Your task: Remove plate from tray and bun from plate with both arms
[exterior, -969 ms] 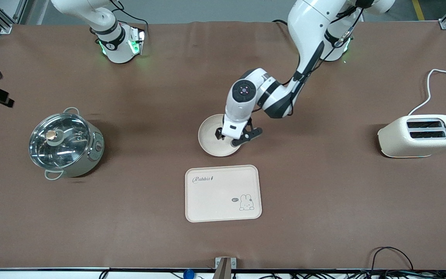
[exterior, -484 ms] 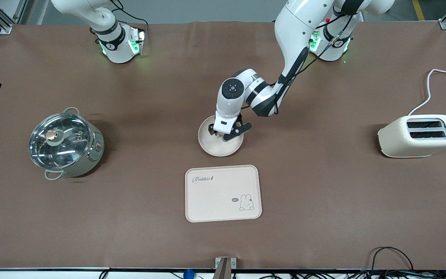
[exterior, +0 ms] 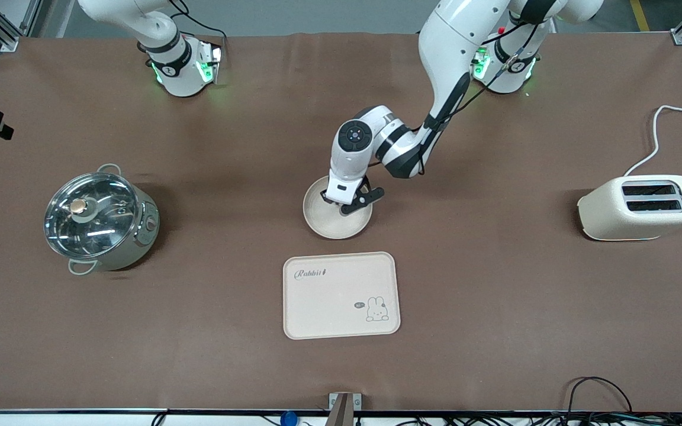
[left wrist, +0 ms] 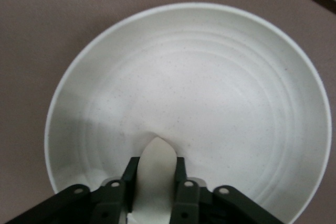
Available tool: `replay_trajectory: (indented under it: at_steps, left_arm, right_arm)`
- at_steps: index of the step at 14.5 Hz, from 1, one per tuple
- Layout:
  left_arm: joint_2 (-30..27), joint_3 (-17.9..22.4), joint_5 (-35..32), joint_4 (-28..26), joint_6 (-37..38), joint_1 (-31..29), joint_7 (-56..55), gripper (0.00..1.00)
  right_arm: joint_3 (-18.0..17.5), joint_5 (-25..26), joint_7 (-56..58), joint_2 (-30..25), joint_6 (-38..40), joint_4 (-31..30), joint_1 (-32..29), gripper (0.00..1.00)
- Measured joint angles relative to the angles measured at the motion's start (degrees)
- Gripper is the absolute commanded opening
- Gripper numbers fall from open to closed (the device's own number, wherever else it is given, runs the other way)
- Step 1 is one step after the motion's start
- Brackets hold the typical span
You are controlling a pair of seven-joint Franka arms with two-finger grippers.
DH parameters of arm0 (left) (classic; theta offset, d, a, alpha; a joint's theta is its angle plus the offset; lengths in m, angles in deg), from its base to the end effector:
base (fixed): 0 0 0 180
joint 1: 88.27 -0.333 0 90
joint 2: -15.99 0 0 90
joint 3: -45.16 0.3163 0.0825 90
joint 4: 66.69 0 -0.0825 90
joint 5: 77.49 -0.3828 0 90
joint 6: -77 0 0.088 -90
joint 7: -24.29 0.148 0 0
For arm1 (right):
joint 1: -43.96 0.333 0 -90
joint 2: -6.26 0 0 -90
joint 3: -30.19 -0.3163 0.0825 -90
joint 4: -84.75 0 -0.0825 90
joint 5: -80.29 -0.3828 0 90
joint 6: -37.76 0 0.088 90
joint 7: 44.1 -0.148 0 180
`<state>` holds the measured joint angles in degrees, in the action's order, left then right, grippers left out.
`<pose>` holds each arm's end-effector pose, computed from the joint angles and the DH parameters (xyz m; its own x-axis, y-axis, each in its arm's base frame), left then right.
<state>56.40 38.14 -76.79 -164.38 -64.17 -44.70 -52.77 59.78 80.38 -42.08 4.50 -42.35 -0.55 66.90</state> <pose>0.4365 -0.5234 0.1506 0.8753 0.4781 -0.0726 0.4827 -0.8726 0.0744 0.5199 -0.0652 0.6216 0.9948 -0.0796 -0.0633 -0.0807 -0.9966 -0.0158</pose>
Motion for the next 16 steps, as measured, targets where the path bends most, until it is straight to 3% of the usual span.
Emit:
replay_trajectory:
  at_steps: [2,4,6,9,13,15,16]
  left_arm:
    - [-2.7,0.9,0.0,1.1,5.3,-1.0,1.6,0.20]
    - [-7.7,1.3,0.0,1.9,12.0,-4.9,5.6,0.21]
    - [-12.9,1.6,-0.1,1.8,18.8,-11.3,11.9,0.21]
    - [-15.5,1.9,-0.1,0.8,21.4,-22.9,22.3,0.22]
    - [-10.4,1.9,-2.3,0.0,17.1,-34.0,29.6,0.26]
    - [-6.4,1.9,-2.7,0.0,13.0,-36.8,30.7,0.37]
    - [-4.5,1.9,-2.7,0.1,10.9,-37.7,31.0,0.51]
  right_arm:
    - [-2.7,0.1,0.0,0.0,-0.1,0.0,-1.9,1.00]
    - [-12.3,0.1,0.0,0.0,-0.3,0.0,-11.0,1.00]
    - [-18.0,0.2,0.0,0.0,-0.3,0.0,-16.5,1.00]
    - [-19.2,0.2,0.0,0.0,-0.3,0.0,-18.7,1.00]
    - [-20.0,0.2,0.0,0.0,-0.4,0.0,-19.2,1.00]
    - [-20.5,0.2,0.0,0.0,-0.5,0.0,-19.2,1.00]
    - [-20.7,0.2,0.0,0.0,-0.5,0.0,-19.2,1.00]
